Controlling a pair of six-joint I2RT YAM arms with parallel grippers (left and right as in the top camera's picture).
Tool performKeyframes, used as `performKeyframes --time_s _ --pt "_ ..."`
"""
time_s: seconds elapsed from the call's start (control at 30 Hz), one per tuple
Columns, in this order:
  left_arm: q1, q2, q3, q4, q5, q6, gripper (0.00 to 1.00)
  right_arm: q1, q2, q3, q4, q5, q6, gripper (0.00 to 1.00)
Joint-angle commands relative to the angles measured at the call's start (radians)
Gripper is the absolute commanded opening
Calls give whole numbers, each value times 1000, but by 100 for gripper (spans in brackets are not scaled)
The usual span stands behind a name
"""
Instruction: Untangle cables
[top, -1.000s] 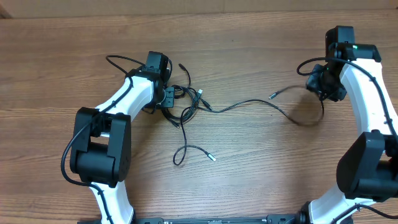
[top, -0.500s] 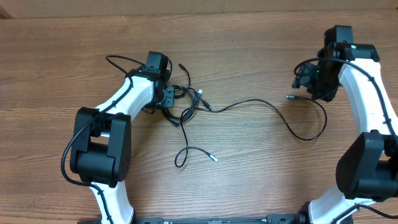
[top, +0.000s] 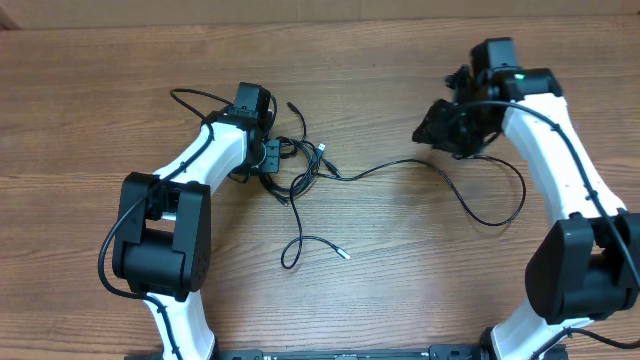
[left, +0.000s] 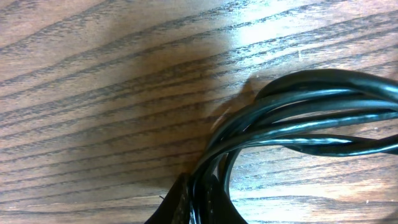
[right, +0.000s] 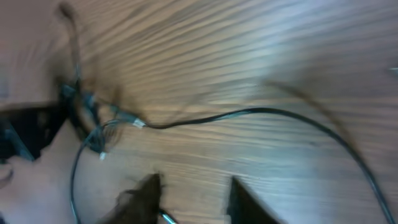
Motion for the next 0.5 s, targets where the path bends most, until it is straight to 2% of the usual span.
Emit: performKeyframes --time_s 0.0,0.03,0.2,0.4,0.47 --pt "19 68 -50 -11 -65 -21 8 63 -1 13 13 -56 27 12" --pt "19 68 -50 -11 -65 -21 8 89 0 13 19 -56 71 8" --pt "19 68 -50 -10 -65 -21 8 175 2 13 55 -32 171 9" --pt "19 68 -50 -10 -65 -21 8 317 38 13 110 171 430 4" --pt "19 68 -50 -10 -65 -21 9 345 54 12 136 202 478 4"
